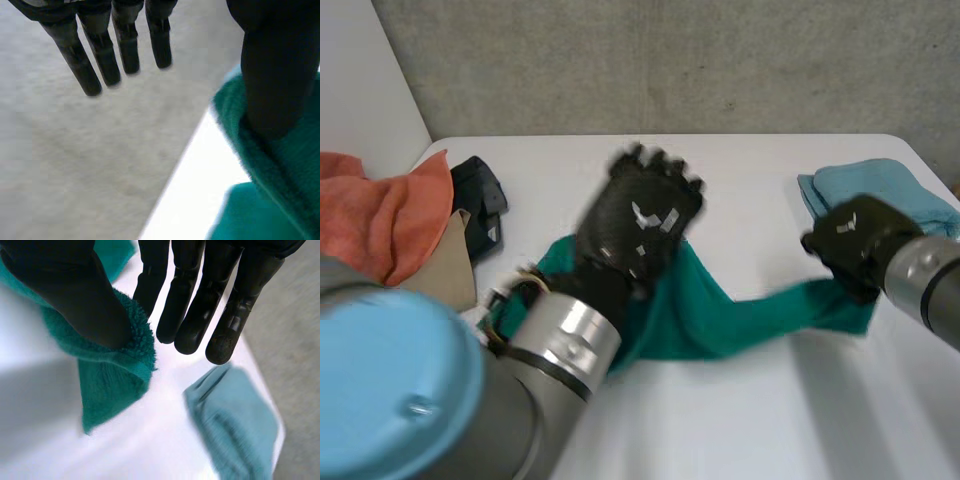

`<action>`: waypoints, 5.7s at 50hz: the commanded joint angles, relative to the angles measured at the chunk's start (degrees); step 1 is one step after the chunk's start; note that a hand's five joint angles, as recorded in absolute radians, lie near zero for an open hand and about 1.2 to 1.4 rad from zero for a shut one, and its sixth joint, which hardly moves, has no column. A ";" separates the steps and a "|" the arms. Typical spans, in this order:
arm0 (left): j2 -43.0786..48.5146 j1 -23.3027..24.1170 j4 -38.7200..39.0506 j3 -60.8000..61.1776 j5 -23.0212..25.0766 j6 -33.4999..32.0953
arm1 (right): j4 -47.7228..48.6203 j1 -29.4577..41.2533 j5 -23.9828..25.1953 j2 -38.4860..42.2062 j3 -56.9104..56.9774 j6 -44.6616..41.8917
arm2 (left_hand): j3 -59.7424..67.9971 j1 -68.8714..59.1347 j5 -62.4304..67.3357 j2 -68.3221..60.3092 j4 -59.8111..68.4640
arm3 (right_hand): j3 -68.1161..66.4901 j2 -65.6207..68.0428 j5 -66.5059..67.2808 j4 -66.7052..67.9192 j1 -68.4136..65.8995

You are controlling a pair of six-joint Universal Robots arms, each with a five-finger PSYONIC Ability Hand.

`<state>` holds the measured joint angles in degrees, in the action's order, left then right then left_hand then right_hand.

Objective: Fold the laundry.

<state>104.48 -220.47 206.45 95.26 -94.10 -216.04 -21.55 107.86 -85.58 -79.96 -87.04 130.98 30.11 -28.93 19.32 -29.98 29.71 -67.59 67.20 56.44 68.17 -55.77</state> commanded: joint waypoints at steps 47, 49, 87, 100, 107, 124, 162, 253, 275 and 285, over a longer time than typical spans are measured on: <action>-12.99 -26.15 -11.16 22.07 -0.56 16.26 | 21.28 18.61 21.08 9.56 -13.15 -26.75 | -15.69 14.51 -14.90 15.56 -15.29 | -0.44 0.83 1.59 -0.14 -12.26; -12.90 -26.07 -11.16 22.51 -0.12 16.35 | 25.32 18.79 19.32 9.56 -12.36 -23.68 | -15.69 14.51 -14.90 15.56 -15.29 | -12.41 12.80 13.55 11.83 -24.23; 5.64 -22.81 -12.65 13.73 2.87 21.10 | 26.39 11.94 -3.71 10.97 3.99 22.21 | -13.34 12.16 -12.55 13.22 -12.94 | -12.41 12.80 13.56 11.83 -24.23; 13.38 -22.81 -12.65 7.05 2.61 20.92 | 26.21 9.48 -3.63 11.41 3.99 23.09 | 6.00 -7.18 6.79 -6.12 6.40 | -12.41 12.80 13.56 11.83 -24.23; 14.70 -22.81 -12.65 2.92 -2.04 19.87 | 26.04 8.24 -3.63 11.23 3.46 22.56 | 49.89 -51.07 50.68 -50.01 50.29 | -12.41 12.80 13.56 11.83 -24.23; -20.53 -21.67 -16.60 3.44 -5.22 10.73 | 6.28 4.99 -2.48 -6.42 6.36 -3.88 | 49.89 -51.07 50.68 -50.02 50.29 | -12.41 12.80 13.56 11.83 -24.23; 22.97 -21.59 1.74 -58.00 -9.35 -9.93 | 22.94 6.05 -9.60 33.56 73.77 4.19 | 49.89 -51.07 50.68 -50.02 50.29 | -12.41 12.80 13.56 11.83 -24.23; -13.42 -1.90 -12.56 -11.32 -15.50 -2.90 | 33.51 18.35 -14.17 32.33 10.76 67.48 | 49.89 -51.07 50.68 -50.02 50.29 | 57.59 -57.20 -56.44 -58.17 45.77; -13.42 -1.81 -13.09 -11.76 -15.41 -2.81 | 34.12 8.42 -9.51 17.47 -6.39 65.37 | 49.89 -51.07 50.68 -50.02 50.29 | 54.31 -53.92 -53.16 -54.89 42.49; -13.51 0.39 -13.09 -12.47 -15.59 -2.72 | 34.91 10.52 -9.87 23.09 0.99 65.98 | 49.89 -51.07 50.68 -50.02 50.29 | 57.34 -56.95 -56.19 -57.92 45.52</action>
<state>91.05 -221.53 193.39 83.21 -109.62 -218.85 12.80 116.11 -95.06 -61.79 -91.17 196.42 68.29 -65.63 55.90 -68.57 68.92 -12.16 12.98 4.12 13.46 -11.69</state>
